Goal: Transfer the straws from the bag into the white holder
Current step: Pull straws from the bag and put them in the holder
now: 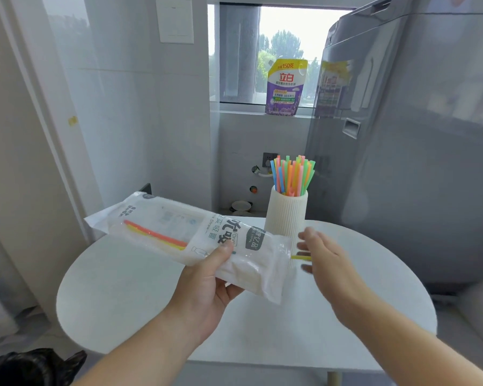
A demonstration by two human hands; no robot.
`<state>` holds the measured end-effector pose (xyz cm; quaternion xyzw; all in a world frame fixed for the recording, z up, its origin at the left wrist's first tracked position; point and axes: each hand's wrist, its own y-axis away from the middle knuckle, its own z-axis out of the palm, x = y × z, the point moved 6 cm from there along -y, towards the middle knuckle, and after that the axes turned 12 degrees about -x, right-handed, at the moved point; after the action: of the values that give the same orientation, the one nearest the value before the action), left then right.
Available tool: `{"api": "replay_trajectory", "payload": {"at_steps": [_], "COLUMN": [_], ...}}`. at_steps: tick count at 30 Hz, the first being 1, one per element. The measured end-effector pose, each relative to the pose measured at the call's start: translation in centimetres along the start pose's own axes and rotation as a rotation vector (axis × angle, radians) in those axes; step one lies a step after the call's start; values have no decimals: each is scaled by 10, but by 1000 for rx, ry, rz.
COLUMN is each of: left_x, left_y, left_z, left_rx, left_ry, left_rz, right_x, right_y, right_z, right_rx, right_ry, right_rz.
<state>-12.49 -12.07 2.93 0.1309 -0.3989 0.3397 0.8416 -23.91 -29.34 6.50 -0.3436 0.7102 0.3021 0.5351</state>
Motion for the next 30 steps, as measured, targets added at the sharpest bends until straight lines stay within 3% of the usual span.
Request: {"api": "replay_trajectory", "payload": {"at_steps": [3,12,18,26,30], "left_x": [-3,-5,5,15,17], "left_y": [2,7,12,6,8], "left_z": [7,17,25,8,14], "left_rx": [-27,-125,-172,-80,-127], "left_ry": [-93,-470,-670,-600,-618], "left_rz": [18,61,158,178,209], "right_x": [21,52,55,52,53], "right_y": [8,38,44,40,39], "right_z": [14,49,65,59,59], "right_rx": [-62,-54,-101,-184,-183], "right_ry": [-456,-784,-767,-654,-722], "right_rz": [224,401,434,448,438]}}
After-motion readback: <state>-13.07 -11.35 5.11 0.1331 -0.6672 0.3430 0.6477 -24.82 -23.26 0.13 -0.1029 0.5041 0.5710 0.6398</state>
